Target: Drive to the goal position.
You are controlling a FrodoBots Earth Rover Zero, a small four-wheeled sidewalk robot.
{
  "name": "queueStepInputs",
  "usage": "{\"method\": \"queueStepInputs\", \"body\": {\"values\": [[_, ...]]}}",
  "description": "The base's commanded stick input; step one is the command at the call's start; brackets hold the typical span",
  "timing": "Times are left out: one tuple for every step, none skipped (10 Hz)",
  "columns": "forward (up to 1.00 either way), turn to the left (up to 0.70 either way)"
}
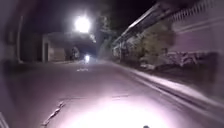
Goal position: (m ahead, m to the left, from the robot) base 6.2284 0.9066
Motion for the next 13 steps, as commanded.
{"method": "queueStepInputs", "body": {"values": [[0.7,0.0],[0.7,0.0],[0.7,0.0],[0.7,0.0],[0.7,0.0],[0.7,0.0],[0.7,0.0],[0.7,0.0],[0.7,0.0],[0.7,0.0],[0.7,0.0],[0.7,0.0],[0.7,0.0]]}}
